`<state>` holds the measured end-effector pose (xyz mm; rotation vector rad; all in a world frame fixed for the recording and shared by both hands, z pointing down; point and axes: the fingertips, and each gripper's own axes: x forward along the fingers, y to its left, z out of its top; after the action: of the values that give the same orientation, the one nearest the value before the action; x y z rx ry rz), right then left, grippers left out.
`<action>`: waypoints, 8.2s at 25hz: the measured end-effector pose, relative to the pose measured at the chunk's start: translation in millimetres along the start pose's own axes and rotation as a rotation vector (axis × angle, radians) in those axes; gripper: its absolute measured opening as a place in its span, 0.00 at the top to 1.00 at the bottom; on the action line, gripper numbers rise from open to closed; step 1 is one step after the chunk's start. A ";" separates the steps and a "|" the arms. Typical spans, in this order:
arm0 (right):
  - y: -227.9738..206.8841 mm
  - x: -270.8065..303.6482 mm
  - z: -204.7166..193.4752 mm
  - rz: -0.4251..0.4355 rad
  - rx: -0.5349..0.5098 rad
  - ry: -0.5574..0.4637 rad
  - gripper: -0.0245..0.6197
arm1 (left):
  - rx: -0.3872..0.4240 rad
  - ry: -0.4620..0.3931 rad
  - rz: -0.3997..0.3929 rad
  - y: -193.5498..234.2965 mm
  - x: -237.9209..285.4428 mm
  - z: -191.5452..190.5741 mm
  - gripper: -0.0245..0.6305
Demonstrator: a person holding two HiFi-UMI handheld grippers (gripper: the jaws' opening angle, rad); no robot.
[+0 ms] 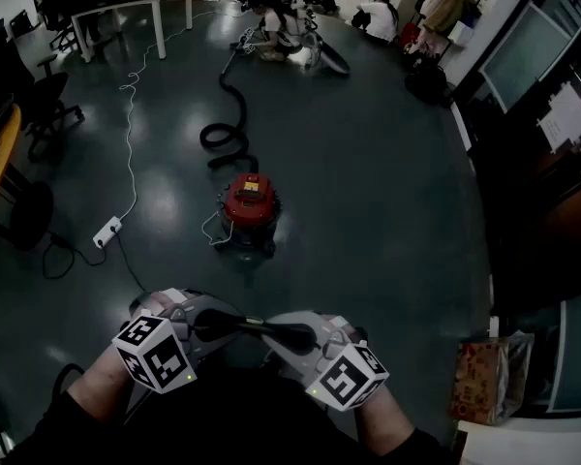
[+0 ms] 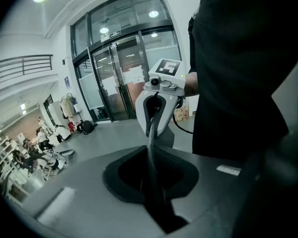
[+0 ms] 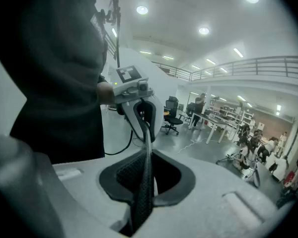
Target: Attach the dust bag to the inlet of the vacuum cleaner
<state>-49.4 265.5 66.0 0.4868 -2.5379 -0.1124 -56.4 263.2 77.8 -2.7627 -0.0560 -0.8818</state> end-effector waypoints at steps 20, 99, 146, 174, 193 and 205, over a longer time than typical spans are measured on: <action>-8.0 -12.1 -15.6 0.028 0.012 -0.020 0.90 | -0.024 0.023 0.016 2.9 20.1 5.9 0.91; -194.6 250.4 -334.3 0.128 0.223 0.101 0.90 | -0.357 0.019 0.063 179.8 258.7 -331.0 0.89; -205.9 363.2 -541.8 0.150 0.075 0.106 0.92 | -0.215 0.065 0.072 180.7 415.7 -508.1 0.90; -219.9 363.9 -553.9 0.106 0.073 0.089 0.90 | -0.204 0.092 0.082 197.4 430.4 -511.2 0.86; -227.2 367.0 -555.9 0.085 0.067 0.117 0.89 | -0.192 0.112 0.068 203.3 432.9 -513.2 0.86; -229.4 378.9 -548.9 0.153 -0.051 0.151 0.87 | -0.244 0.097 0.089 207.9 424.6 -521.8 0.85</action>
<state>18.6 -75.0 679.9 0.2694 -2.4077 -0.0810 17.8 -78.7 688.9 -2.9105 0.2029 -1.0613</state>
